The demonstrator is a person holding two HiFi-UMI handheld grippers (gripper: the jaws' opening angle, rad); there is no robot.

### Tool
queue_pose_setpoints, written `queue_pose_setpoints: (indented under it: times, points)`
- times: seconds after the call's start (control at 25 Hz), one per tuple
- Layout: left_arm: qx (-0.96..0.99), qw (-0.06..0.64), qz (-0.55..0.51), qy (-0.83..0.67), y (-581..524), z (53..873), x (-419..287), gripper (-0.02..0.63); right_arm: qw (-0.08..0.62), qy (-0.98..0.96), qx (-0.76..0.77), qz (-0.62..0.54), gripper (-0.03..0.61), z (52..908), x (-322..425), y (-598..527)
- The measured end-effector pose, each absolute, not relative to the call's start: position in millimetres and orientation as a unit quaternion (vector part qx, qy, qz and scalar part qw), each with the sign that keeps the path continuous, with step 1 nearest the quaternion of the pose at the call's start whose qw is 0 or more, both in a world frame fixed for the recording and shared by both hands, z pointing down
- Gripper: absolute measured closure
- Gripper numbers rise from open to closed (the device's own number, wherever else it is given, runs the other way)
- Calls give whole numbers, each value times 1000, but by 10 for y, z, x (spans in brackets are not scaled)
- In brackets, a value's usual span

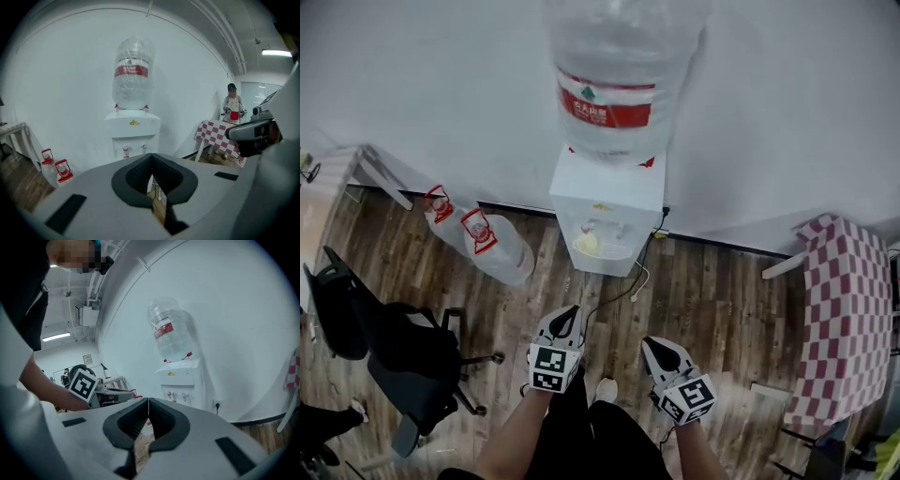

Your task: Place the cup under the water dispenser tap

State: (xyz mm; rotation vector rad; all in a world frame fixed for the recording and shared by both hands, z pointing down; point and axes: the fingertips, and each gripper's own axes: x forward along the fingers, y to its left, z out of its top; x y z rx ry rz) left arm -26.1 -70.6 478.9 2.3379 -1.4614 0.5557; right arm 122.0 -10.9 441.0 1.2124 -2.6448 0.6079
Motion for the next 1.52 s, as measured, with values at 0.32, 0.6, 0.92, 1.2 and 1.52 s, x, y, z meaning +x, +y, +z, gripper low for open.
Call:
queue_pose_setpoints:
  times: [0.32,0.6,0.92,1.2,1.52]
  points:
    - [823,161,191,-510,-3,4301,-265,600,80,-891,403,196,557,4059,1430,377]
    - [821,139,183,-523,294,3941,-496,600,70,-889,414,184,557,3809,1492,558]
    - [852,106,150,-489,431,3393,-535,600,53,-882,440,160,557,3445,1438,674]
    - [879,108,138,-443,545,3160,-689,600,31,-861,480,164,557,3231,1300,832]
    - [884,93,131,-439,612,3027,-950,600,15,-860,488,147,557,2976,1108,915]
